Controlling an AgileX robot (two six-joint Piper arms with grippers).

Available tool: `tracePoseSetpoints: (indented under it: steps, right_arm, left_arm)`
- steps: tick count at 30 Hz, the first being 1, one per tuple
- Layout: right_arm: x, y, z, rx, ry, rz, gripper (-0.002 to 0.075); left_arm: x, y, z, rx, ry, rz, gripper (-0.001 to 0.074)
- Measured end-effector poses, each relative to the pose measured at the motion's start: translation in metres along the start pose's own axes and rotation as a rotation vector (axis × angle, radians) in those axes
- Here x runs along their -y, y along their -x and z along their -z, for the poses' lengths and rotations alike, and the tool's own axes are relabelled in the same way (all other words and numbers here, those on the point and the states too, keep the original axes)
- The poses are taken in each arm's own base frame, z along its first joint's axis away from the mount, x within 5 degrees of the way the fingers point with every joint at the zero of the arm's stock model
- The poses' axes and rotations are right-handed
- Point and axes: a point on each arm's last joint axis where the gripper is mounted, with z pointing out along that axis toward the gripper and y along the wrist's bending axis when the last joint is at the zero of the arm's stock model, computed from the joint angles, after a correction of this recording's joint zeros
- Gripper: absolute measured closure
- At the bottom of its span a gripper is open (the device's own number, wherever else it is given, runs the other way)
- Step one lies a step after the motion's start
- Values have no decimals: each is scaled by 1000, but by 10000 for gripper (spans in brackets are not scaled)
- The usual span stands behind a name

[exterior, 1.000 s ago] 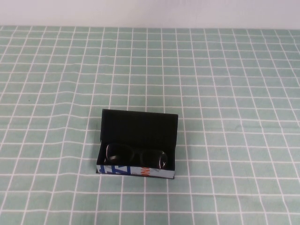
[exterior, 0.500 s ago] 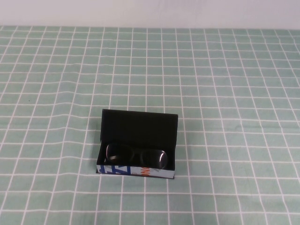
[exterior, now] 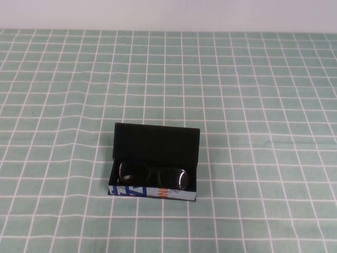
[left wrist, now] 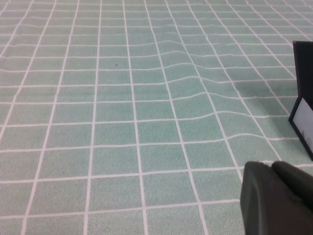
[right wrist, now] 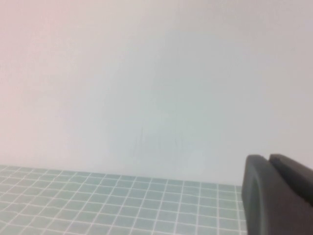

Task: Return glasses to glasses case

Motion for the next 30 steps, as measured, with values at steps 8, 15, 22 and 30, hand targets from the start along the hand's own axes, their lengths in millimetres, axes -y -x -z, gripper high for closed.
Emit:
tracePoseSetpoints:
  steps: [8,15,22,30]
  right_arm:
    - [4,-26,1,-129,-29,114,737]
    - [6,-106,17,-252,-31,133,737]
    - [10,-192,16,-412,-33,-2,737]
    - [11,-203,15,-395,-53,-78,737]
  left_arm:
    - [0,0,0,0,0,0,738]
    - [0,0,0,0,-1,0,738]
    - [0,0,0,0,1,-3,738]
    - [0,0,0,0,1,-3,738]
